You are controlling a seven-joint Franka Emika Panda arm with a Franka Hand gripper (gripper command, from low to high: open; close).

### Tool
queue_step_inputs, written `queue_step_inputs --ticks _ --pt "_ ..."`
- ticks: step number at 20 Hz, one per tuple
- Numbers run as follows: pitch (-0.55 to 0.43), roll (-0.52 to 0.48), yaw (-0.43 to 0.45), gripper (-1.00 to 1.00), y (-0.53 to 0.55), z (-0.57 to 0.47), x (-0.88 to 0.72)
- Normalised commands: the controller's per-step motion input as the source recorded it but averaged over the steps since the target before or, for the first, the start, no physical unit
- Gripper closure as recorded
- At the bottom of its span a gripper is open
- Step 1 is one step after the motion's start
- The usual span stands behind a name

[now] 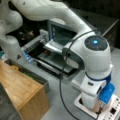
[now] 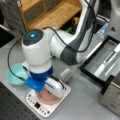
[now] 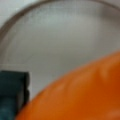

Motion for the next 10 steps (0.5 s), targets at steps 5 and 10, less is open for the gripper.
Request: queue_step_inputs --ticks 5,10 --pt "-0.180 -0.174 0.049 -1.00 0.02 -0.10 -0.18" --pt "-0.168 -0.178 0.065 -1.00 0.01 -0.08 -0.15"
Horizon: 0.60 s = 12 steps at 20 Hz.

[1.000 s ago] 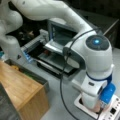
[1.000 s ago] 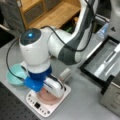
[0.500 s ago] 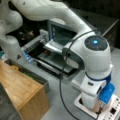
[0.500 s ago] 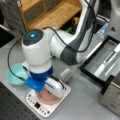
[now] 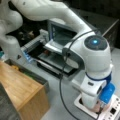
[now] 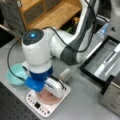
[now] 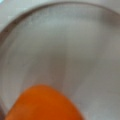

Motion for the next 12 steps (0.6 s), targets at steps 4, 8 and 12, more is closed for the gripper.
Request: queue_step_inputs --ticks 4,8,12 --pt "-0.147 -0.183 0.085 -1.00 -0.02 -0.03 -0.12" --pt "-0.125 -0.185 0.095 -1.00 -0.08 0.05 -0.08" --pt "-0.086 -0.174 0.142 -1.00 -0.19 0.12 -0.02"
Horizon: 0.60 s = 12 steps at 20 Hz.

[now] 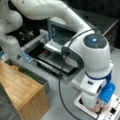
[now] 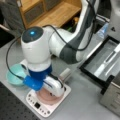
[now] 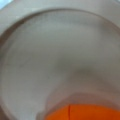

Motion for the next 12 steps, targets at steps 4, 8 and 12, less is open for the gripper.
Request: queue_step_inputs --ticks 4,8,12 --pt "-0.025 -0.125 0.198 -1.00 -0.38 0.16 0.05" --pt "0.015 -0.061 0.189 -1.00 -0.53 0.15 0.13" --pt "0.059 0.010 0.121 -1.00 -0.52 0.15 0.20"
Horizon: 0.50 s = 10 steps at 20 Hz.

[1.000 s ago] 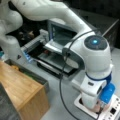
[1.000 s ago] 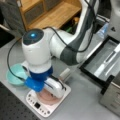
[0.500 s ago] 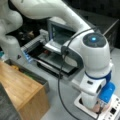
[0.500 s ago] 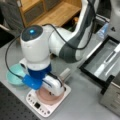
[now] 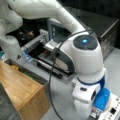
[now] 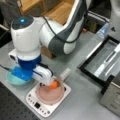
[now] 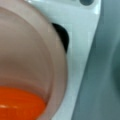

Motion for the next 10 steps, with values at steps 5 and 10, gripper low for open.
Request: queue_step_inputs --ticks 5,10 --pt "0.079 0.077 0.053 -1.00 -0.56 0.15 0.32" --pt "0.089 0.155 0.049 -1.00 -0.59 0.14 0.39"
